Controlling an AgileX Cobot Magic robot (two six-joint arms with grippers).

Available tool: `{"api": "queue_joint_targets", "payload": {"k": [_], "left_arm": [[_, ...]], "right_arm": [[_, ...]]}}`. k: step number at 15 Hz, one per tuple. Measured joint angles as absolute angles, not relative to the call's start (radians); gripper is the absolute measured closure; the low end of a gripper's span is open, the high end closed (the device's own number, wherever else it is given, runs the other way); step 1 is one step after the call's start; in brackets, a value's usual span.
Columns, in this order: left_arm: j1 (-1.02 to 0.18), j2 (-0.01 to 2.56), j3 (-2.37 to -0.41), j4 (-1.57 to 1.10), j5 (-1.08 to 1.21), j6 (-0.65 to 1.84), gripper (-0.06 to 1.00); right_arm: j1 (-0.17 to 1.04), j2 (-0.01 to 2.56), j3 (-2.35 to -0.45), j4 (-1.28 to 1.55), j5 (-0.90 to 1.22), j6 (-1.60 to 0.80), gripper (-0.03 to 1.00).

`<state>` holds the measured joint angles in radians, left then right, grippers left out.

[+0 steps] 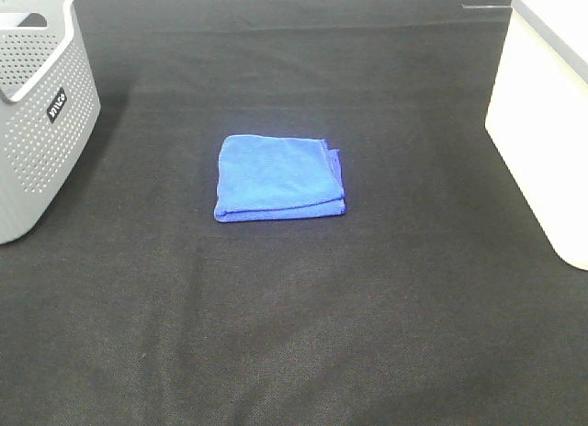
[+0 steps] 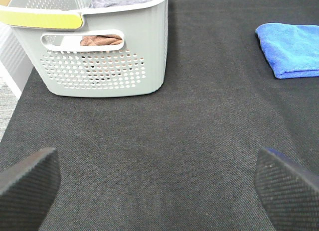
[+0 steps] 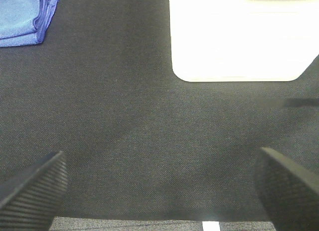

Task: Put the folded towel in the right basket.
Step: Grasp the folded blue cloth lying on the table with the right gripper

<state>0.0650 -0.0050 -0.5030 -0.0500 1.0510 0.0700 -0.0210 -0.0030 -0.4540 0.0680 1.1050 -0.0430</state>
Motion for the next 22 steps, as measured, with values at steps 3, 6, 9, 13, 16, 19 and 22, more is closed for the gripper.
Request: {"api": "queue_joint_targets", "payload": {"k": [3, 6, 9, 13, 16, 19, 22], "left_arm": [[0.065, -0.005, -0.503, -0.05, 1.051, 0.07, -0.05], [0.065, -0.005, -0.503, -0.05, 1.051, 0.07, -0.05], [0.065, -0.005, -0.503, -0.05, 1.051, 0.07, -0.05], [0.065, -0.005, -0.503, -0.05, 1.051, 0.07, -0.05], [0.065, -0.005, -0.503, -0.05, 1.051, 0.07, -0.05], [0.065, -0.005, -0.503, -0.05, 1.051, 0.07, -0.05], [0.065, -0.005, -0.503, -0.05, 1.051, 0.07, -0.05]], "right_arm": [[-0.021, -0.003, -0.454, 0.069, 1.105, -0.043, -0.01], [-0.021, -0.003, -0.454, 0.069, 1.105, -0.043, -0.01], [-0.021, -0.003, -0.454, 0.069, 1.105, -0.043, -0.01], [-0.021, -0.003, -0.454, 0.069, 1.105, -0.043, -0.01], [-0.021, -0.003, -0.454, 0.069, 1.105, -0.043, -0.01], [-0.021, -0.003, -0.454, 0.069, 1.105, -0.043, -0.01], [-0.021, -0.003, -0.454, 0.069, 1.105, -0.043, -0.01]]}}
